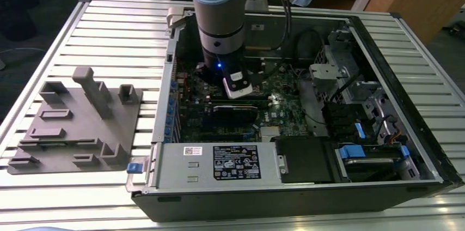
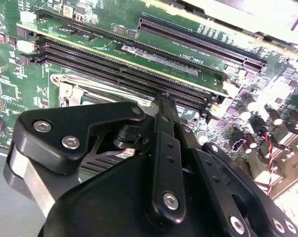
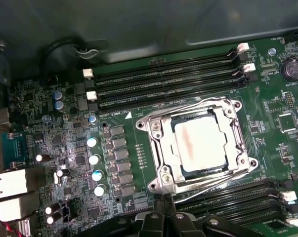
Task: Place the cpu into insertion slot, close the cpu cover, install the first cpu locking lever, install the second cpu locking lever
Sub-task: 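Install the second cpu locking lever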
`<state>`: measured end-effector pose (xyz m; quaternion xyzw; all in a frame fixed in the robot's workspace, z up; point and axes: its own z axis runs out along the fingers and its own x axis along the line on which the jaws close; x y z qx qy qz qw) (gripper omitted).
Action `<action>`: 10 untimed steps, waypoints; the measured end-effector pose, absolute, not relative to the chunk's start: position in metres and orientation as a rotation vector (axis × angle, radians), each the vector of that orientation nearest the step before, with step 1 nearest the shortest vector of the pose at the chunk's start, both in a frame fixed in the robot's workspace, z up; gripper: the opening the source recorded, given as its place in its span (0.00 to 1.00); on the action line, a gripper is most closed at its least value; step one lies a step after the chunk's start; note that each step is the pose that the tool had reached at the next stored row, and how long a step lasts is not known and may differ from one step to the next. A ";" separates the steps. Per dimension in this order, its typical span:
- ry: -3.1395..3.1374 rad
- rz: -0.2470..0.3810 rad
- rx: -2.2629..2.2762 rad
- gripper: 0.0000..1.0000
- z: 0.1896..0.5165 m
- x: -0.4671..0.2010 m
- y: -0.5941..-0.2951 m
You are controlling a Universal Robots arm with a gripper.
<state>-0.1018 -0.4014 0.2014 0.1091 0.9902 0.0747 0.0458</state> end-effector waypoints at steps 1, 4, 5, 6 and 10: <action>3.023 0.235 0.334 0.11 0.201 -0.102 -0.402; 3.023 0.264 0.335 0.11 0.200 -0.102 -0.404; 3.023 0.273 0.336 0.11 0.200 -0.102 -0.405; 3.022 0.281 0.336 0.11 0.200 -0.102 -0.405; 3.022 0.305 0.337 0.11 0.199 -0.102 -0.407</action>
